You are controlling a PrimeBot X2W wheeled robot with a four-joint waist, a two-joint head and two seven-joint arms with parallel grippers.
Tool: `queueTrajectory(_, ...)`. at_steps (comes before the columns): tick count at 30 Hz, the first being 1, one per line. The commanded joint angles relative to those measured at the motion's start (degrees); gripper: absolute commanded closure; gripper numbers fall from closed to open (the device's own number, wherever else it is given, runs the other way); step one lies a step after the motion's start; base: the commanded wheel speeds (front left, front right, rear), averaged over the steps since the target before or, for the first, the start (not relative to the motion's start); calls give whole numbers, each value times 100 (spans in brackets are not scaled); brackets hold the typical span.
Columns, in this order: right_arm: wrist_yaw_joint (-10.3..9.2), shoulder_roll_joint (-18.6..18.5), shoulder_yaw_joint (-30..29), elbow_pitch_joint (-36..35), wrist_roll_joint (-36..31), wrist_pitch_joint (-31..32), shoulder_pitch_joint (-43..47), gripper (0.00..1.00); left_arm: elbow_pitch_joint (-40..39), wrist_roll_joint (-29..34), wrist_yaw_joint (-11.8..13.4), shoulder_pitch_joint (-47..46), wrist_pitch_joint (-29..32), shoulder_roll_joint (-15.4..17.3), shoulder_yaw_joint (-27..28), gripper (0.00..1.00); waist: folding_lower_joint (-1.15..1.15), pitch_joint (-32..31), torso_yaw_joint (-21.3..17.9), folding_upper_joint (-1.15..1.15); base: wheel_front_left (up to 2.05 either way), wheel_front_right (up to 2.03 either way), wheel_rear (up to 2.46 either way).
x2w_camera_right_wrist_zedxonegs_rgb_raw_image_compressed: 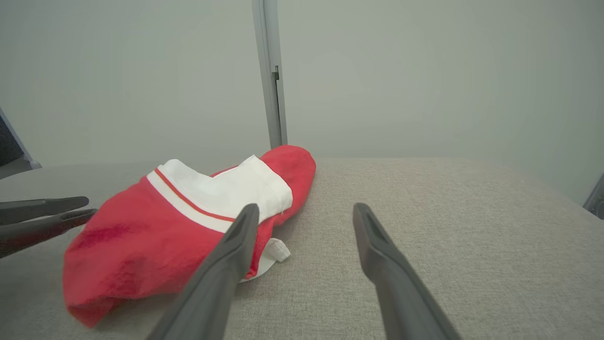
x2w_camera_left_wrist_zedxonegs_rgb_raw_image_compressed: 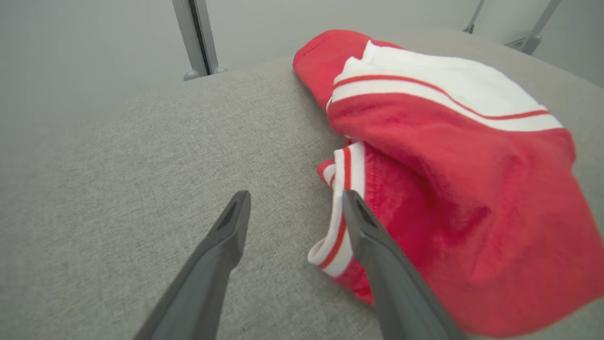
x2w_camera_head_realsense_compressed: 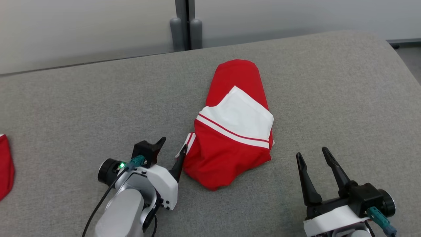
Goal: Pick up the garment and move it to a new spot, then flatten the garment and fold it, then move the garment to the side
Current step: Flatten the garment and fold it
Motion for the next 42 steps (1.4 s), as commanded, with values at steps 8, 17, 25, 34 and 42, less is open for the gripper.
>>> queueTrajectory(8, -4, -11, 24, -52, 71, -4, -224, 0, 498, -272, -56, -629, 299, 32, -440, 0, 0, 464, -260, 0, 0, 0, 0)
queueTrajectory(17, -4, -9, 49, -62, 190, -4, -269, 0, 315, -949, -63, -606, 572, 146, -1048, 0, 0, 456, -393, 0, 0, 0, 0)
queueTrajectory(25, -4, -9, 82, -50, 228, -4, -222, 0, 246, -1175, -46, -437, 831, 316, -1382, 100, 0, 316, -565, 0, 0, 0, 0)
queueTrajectory(34, -4, -10, 179, 19, 345, -4, -102, 0, -550, -687, 221, -1099, -313, 644, -1326, 100, 0, -111, -994, 0, 0, 0, 0)
queueTrajectory(42, -4, -9, 210, 66, 385, -4, 55, 0, -1580, 133, 373, -2255, -671, 553, -1547, 100, 0, -411, -1392, 0, 0, 0, 0)
